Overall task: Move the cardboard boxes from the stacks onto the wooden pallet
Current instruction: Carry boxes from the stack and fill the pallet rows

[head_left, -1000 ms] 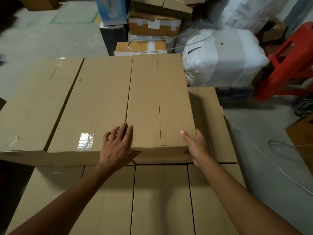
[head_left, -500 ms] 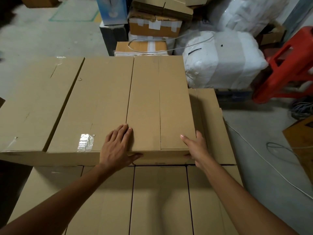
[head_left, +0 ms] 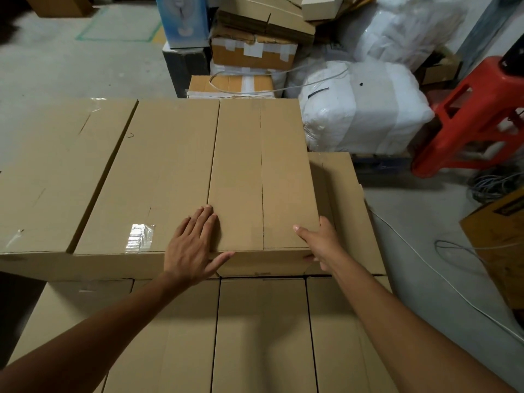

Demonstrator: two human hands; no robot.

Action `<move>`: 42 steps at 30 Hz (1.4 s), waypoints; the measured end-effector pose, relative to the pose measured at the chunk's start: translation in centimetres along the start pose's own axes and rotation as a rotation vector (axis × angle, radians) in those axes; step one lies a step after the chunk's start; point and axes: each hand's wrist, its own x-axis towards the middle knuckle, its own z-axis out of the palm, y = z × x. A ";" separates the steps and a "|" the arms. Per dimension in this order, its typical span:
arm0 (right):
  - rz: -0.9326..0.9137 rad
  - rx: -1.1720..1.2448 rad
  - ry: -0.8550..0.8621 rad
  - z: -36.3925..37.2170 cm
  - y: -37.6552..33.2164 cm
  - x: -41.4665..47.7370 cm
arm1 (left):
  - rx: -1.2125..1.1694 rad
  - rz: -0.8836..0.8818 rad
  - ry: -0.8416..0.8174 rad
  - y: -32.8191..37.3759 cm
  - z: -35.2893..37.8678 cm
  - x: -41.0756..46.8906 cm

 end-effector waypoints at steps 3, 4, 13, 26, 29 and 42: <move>0.040 -0.038 -0.038 -0.4 -0.7 0.1 | -0.015 0.010 0.012 -0.1 0.0 0.0; 0.046 -0.047 -0.038 -0.5 -0.7 0.2 | -0.017 0.007 0.016 -0.1 0.0 0.0; -0.087 -0.365 0.001 -0.4 -0.3 -1.3 | -0.039 0.002 -0.013 0.1 -0.6 -0.2; -0.352 -0.424 0.007 -1.8 -7.2 -16.3 | -0.357 0.082 0.154 3.0 -16.0 -2.3; -0.421 -0.359 0.026 -2.8 -10.2 -21.5 | -0.477 0.077 0.265 4.1 -22.2 -4.2; -0.584 0.007 0.171 -6.1 -10.0 -46.9 | -0.802 -0.047 0.372 6.4 -35.0 -24.6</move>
